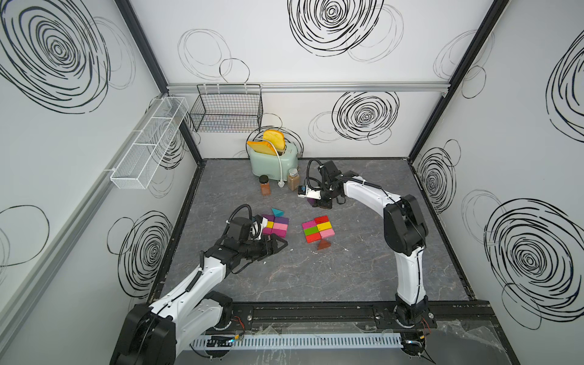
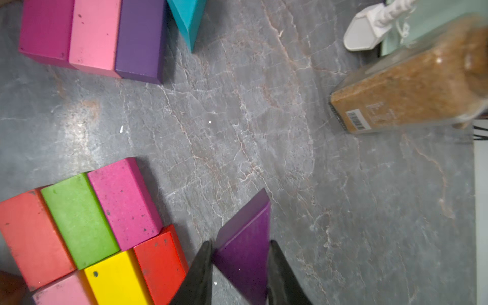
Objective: Assemble a piece of candy with building blocks
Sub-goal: Assemble the building block at the center of the board.
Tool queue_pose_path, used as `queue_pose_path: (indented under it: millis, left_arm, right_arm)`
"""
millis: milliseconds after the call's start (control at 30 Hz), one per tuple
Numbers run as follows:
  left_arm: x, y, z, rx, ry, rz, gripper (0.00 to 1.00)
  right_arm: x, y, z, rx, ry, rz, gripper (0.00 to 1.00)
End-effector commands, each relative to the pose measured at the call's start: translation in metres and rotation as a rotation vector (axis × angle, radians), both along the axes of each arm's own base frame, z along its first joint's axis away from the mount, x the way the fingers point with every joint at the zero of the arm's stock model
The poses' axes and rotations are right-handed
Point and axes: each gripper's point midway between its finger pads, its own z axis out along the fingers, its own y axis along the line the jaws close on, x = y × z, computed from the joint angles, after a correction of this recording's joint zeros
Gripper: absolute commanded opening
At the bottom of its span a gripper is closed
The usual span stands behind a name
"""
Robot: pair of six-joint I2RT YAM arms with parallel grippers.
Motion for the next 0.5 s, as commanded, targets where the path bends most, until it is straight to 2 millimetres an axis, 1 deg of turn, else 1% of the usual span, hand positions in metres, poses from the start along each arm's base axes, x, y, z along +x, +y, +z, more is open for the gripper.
queue_pose_path:
  millis: [0,133,200,267,367,467]
  left_arm:
    - [0.002,-0.004,0.001,-0.024,-0.021,-0.015,0.78]
    - [0.003,-0.003,-0.001,-0.014,-0.025,-0.011,0.78]
    - [0.003,-0.002,-0.003,-0.005,-0.023,-0.009,0.78]
    - [0.003,-0.001,-0.005,0.001,-0.02,-0.006,0.78]
    - [0.003,0.0,-0.009,0.001,-0.011,-0.003,0.78]
    - [0.002,0.0,-0.011,0.002,-0.006,-0.001,0.78]
  right_arm:
    - [-0.007,0.004,-0.004,-0.023,0.014,0.112,0.0]
    - [-0.007,0.002,-0.018,-0.06,0.036,0.129,0.0]
    - [-0.009,0.001,-0.021,-0.065,0.042,0.133,0.0]
    - [-0.012,0.002,-0.022,-0.063,0.046,0.144,0.0]
    - [-0.02,0.001,-0.03,-0.087,0.055,0.157,0.0]
    - [-0.026,0.001,-0.034,-0.091,0.068,0.165,0.0]
